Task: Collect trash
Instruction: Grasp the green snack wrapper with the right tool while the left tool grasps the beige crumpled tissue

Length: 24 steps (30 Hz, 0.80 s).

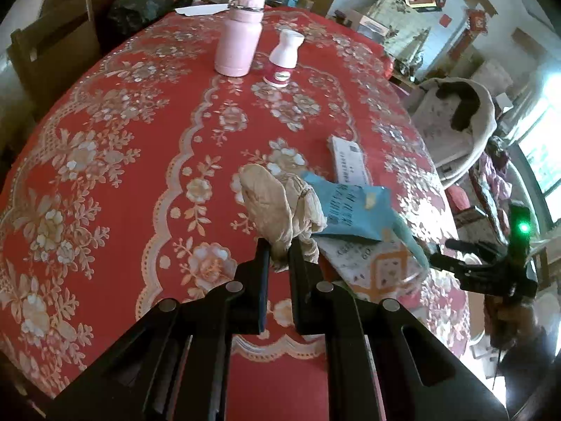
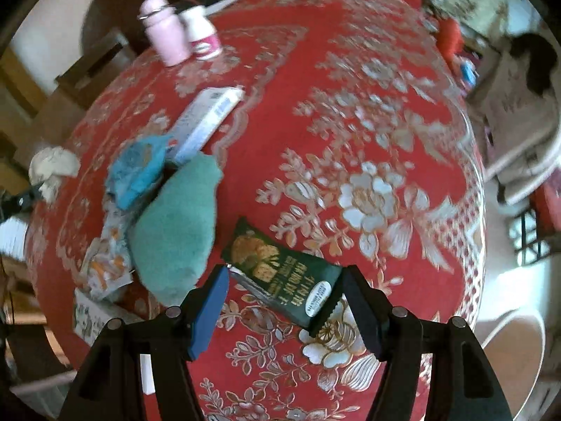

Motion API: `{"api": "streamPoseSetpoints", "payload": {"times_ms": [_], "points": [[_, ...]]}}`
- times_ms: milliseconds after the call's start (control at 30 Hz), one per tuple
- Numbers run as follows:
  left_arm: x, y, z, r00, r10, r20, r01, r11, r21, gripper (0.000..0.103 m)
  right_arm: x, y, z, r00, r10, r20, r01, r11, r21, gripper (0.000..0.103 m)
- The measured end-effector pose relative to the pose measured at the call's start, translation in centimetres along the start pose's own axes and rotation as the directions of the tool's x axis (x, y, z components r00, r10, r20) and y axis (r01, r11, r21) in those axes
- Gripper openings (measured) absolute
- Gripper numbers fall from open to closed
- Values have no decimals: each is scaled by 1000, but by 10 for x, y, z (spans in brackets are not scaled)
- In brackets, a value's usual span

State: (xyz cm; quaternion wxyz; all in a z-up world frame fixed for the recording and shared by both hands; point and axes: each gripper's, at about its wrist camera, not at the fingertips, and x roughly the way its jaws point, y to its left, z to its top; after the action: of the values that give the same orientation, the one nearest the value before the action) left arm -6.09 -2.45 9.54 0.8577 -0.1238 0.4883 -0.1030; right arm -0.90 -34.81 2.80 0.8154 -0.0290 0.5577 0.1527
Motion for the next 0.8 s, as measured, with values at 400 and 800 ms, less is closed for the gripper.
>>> {"api": "streamPoseSetpoints", "payload": {"times_ms": [400, 800], "points": [[0, -31, -4, 999, -35, -16, 36, 999, 31, 8, 21, 4, -10, 998, 2, -62, -13, 983, -185, 41], [-6, -107, 0, 990, -140, -20, 141, 972, 188, 8, -36, -7, -43, 991, 91, 96, -97, 994, 50, 19]]}}
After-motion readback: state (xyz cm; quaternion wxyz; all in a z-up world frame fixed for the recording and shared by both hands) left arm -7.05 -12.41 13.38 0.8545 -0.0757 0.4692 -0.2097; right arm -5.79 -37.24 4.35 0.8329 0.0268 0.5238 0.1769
